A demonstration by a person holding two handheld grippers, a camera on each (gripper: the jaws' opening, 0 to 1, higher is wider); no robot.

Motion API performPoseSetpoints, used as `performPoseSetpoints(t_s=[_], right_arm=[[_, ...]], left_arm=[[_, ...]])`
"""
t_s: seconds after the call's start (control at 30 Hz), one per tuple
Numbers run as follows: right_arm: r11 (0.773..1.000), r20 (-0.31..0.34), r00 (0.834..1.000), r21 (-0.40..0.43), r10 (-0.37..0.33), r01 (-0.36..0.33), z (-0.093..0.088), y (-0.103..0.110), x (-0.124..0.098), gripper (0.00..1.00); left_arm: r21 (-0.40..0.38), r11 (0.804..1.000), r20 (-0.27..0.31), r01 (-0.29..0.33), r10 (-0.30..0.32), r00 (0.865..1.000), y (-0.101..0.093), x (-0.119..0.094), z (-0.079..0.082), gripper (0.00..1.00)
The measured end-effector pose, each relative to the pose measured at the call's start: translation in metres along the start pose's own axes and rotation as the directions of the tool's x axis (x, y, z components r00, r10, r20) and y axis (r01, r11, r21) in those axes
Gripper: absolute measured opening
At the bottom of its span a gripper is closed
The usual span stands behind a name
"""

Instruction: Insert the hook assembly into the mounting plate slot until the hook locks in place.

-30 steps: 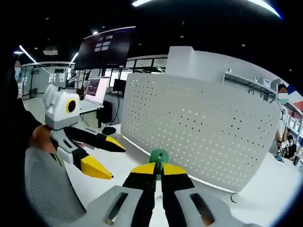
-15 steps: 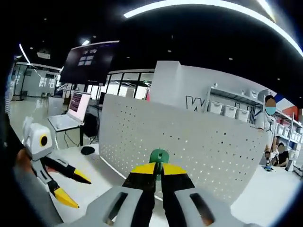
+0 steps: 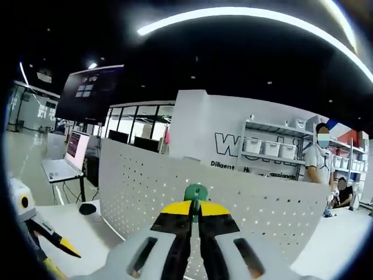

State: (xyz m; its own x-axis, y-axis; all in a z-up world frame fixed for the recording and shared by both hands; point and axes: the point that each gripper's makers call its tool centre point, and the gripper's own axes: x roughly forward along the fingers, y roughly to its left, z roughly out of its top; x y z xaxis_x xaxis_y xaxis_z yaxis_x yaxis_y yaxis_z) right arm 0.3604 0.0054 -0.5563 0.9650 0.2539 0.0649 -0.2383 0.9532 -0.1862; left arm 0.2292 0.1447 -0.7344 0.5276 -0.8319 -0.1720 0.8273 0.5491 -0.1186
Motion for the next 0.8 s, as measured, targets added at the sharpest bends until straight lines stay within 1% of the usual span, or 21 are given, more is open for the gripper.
performPoseSetpoints(t_s=[0.13, 0.33, 0.43, 0.5, 0.63, 0.8], right_arm=[[1.000, 0.015, 1.000, 0.001, -0.022, 0.022, 0.002, -0.009, 0.015, 0.00], [0.998, 0.026, 0.998, -0.002, -0.057, 0.057, -0.002, -0.022, 0.031, 0.00], [0.996, 0.044, 0.995, -0.018, -0.084, 0.085, -0.004, -0.030, 0.038, 0.00], [0.995, 0.047, 0.994, -0.018, -0.095, 0.096, -0.006, -0.033, 0.043, 0.00], [0.994, 0.031, 0.994, -0.026, -0.109, 0.110, -0.016, -0.038, 0.053, 0.00], [0.992, 0.029, 0.991, -0.009, -0.127, 0.128, -0.023, -0.043, 0.059, 0.00]], left_arm=[[0.000, 1.000, -0.005, 0.005, -0.005, 1.000, -0.001, 0.001, -0.001, 0.48], [0.004, 1.000, -0.013, 0.017, -0.017, 1.000, -0.003, 0.003, -0.002, 0.47], [0.004, 1.000, -0.014, 0.021, -0.021, 1.000, -0.004, 0.003, -0.003, 0.47], [0.001, 1.000, -0.016, 0.022, -0.022, 1.000, -0.003, 0.004, -0.003, 0.46], [-0.008, 1.000, -0.015, 0.017, -0.018, 1.000, -0.001, 0.003, -0.003, 0.46], [-0.018, 1.000, -0.013, 0.020, -0.021, 1.000, 0.000, 0.004, -0.004, 0.45]])
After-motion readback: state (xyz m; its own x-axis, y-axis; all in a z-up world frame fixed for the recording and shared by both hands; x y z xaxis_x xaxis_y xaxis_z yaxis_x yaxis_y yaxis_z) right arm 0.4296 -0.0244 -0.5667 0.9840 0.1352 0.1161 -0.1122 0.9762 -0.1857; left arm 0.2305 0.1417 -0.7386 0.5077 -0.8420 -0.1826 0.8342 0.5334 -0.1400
